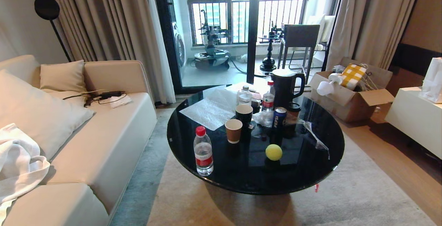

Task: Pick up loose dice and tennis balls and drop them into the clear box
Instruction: Pick up the ball on the table

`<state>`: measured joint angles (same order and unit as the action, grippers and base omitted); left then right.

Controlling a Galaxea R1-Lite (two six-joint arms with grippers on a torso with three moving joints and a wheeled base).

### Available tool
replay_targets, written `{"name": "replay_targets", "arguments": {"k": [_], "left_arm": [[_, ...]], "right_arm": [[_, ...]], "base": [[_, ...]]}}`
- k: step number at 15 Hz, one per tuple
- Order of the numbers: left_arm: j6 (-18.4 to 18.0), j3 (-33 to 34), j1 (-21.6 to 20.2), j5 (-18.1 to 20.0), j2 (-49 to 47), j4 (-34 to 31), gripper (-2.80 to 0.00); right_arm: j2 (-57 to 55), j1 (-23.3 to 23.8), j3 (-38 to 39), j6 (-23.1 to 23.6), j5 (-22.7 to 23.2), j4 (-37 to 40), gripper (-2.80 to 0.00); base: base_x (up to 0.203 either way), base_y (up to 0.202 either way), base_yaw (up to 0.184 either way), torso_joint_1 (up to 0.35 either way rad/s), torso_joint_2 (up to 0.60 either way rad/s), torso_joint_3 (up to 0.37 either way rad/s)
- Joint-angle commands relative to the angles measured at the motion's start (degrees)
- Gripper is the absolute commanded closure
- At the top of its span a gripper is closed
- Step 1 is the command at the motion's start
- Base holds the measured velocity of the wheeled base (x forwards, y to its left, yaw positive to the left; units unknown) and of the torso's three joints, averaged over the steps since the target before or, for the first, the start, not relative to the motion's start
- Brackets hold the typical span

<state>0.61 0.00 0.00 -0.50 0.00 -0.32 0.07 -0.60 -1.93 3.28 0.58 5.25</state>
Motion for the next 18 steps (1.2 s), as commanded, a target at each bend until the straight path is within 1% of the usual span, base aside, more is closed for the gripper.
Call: {"name": "replay_targets", "arguments": {"k": [1,9,18], "left_arm": [[-0.08,0.00,0.00,-0.03,0.09,-0.03,0.00],[-0.08,0.00,0.00,-0.03,0.09,-0.03,0.00],[-0.08,0.00,0.00,-0.03,0.09,-0.03,0.00]], "right_arm": [[-0.07,-0.02,-0.01,-0.03,0.04,0.02,0.00],[-0.07,-0.02,-0.01,-0.03,0.04,0.02,0.00],[-0.07,-0.02,-0.01,-0.03,0.04,0.02,0.00]], "base": [[0.183,0.000,-0.002,-0.002,0.00,0.003],[0.174,0.000,-0.001,0.003,0.00,0.003],[0.000,0.000,0.000,0.000,0.00,0.000]]}}
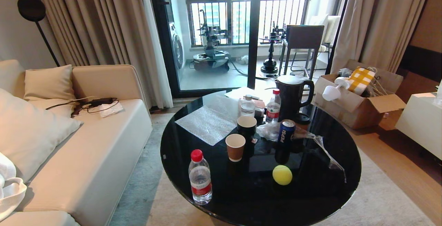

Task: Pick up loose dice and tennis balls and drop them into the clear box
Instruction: Pick up the ball on the table

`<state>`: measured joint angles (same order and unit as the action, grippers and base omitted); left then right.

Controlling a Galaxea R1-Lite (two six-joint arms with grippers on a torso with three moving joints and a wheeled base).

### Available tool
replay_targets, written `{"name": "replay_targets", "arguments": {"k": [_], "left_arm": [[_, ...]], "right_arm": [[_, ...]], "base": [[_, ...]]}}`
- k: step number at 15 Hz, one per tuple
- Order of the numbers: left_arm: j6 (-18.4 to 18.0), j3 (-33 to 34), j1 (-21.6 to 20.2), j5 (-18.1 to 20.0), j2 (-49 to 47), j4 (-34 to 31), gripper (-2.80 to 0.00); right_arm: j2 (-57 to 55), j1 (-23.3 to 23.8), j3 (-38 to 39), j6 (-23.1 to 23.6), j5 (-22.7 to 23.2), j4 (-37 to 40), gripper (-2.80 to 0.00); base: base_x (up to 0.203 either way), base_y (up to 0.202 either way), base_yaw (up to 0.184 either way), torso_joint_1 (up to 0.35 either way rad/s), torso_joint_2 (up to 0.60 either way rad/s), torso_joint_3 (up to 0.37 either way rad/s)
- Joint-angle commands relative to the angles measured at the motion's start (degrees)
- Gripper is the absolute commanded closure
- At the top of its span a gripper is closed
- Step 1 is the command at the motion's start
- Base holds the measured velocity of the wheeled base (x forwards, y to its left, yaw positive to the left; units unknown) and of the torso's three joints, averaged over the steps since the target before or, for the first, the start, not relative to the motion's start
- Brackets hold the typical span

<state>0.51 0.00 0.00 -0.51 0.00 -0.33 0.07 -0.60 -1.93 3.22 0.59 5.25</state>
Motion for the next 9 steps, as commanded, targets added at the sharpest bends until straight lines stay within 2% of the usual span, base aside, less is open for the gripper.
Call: {"name": "replay_targets", "arguments": {"k": [1,9], "left_arm": [[0.02,0.00,0.00,-0.02,0.09,-0.02,0.00],[0.02,0.00,0.00,-0.02,0.00,-0.02,0.00]], "right_arm": [[-0.07,-0.02,-0.01,0.03,0.03,0.02,0.00],[-0.07,-0.02,0.08,0.65,0.20,-0.07,0.00]], "base": [[0.000,0.000,0.000,0.000,0.00,0.000],[0.000,0.000,0.000,0.000,0.00,0.000]]}}
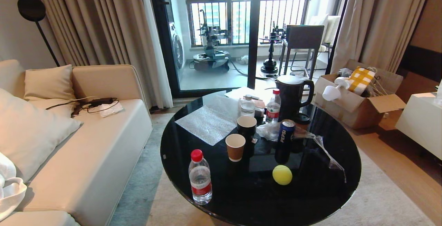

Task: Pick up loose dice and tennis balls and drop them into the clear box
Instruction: Pick up the ball on the table

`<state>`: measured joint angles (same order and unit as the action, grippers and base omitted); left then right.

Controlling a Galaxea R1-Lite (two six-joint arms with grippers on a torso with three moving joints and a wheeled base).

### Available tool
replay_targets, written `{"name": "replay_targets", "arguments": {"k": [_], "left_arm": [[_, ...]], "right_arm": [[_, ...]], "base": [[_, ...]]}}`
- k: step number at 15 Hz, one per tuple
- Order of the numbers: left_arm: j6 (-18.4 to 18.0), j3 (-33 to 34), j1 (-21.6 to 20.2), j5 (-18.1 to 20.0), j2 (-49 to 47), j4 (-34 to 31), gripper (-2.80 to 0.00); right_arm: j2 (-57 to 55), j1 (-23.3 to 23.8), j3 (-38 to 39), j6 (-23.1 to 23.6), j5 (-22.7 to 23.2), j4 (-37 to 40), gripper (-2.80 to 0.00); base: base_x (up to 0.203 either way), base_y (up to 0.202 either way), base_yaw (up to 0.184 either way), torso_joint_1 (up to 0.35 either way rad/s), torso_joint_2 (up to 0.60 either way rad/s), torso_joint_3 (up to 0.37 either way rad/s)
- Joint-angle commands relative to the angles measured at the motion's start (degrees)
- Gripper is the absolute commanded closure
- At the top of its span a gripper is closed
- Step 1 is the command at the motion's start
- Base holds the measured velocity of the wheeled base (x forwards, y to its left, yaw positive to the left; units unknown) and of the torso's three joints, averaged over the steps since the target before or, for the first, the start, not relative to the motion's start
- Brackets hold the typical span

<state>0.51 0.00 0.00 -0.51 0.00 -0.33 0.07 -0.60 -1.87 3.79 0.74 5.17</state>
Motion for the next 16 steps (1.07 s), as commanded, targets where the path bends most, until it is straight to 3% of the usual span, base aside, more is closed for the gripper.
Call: {"name": "replay_targets", "arguments": {"k": [1,14,16], "left_arm": [[0.02,0.00,0.00,-0.01,0.00,-0.02,0.00],[0.02,0.00,0.00,-0.01,0.00,-0.02,0.00],[0.02,0.00,0.00,-0.01,0.00,-0.02,0.00]], "right_arm": [[-0.07,-0.02,0.02,0.08,0.05,0.02,0.00],[-0.07,-0.02,0.02,0.08,0.05,0.02,0.00],[-1.71,-0.02,-2.02,-0.43,0.24,2.88,0.00]], "base": [[0.000,0.000,0.000,0.000,0.00,0.000],[0.000,0.000,0.000,0.000,0.00,0.000],[0.000,0.000,0.000,0.000,0.00,0.000]]}}
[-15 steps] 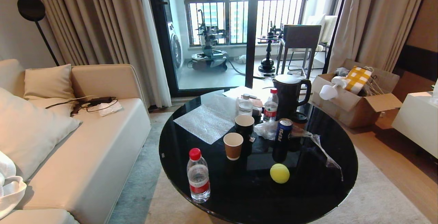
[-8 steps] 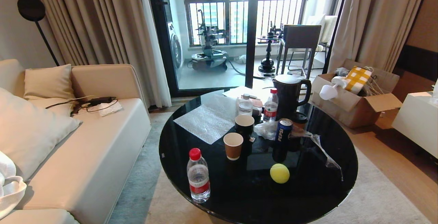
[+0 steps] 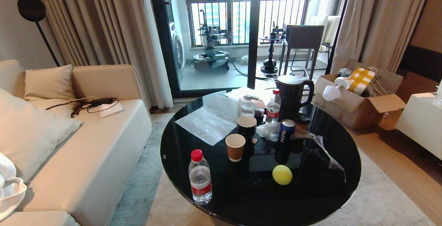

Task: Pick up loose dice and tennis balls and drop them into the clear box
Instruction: Pick up the ball on the table

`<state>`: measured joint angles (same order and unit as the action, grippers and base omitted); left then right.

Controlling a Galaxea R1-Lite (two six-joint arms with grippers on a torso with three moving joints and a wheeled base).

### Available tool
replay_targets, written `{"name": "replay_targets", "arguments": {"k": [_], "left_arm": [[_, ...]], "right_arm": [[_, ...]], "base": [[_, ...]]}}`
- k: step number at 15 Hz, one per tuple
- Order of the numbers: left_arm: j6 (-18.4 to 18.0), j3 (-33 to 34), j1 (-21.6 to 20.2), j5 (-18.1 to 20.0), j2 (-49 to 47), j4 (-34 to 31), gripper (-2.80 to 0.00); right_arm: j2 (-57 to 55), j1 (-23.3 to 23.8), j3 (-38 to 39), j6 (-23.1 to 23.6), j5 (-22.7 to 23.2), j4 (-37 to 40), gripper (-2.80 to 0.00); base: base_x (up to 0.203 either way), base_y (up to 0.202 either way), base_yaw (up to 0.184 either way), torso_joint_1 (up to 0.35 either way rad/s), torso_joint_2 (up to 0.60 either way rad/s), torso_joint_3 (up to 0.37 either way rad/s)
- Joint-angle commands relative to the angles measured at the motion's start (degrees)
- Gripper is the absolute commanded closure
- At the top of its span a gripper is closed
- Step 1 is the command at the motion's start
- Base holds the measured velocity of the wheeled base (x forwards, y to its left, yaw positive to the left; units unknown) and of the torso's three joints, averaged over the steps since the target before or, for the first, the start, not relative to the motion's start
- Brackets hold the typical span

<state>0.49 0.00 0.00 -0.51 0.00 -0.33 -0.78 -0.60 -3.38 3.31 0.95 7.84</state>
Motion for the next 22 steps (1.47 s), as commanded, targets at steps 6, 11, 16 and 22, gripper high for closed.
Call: {"name": "replay_targets", "arguments": {"k": [6,11,16,22], "left_arm": [[0.03,0.00,0.00,-0.02,0.00,-0.02,0.00],[0.03,0.00,0.00,-0.02,0.00,-0.02,0.00],[0.03,0.09,0.00,-0.02,0.00,-0.02,0.00],[0.03,0.00,0.00,-0.02,0.00,-0.02,0.00]], "right_arm": [[-17.41,-0.19,-22.64,-1.82,0.72,12.47,0.00],[-23.94,-0.19,-21.44,-1.77,2.40,12.16,0.00],[-29.45,-0.28,-21.58,-1.82,5.12,10.88,0.00],[-33.04,-0.83,-23.80,-2.11,5.39,5.52,0.00]], "base": [[0.000,0.000,0.000,0.000,0.00,0.000],[0.000,0.000,0.000,0.000,0.00,0.000],[0.000,0.000,0.000,0.000,0.00,0.000],[0.000,0.000,0.000,0.000,0.00,0.000]]}}
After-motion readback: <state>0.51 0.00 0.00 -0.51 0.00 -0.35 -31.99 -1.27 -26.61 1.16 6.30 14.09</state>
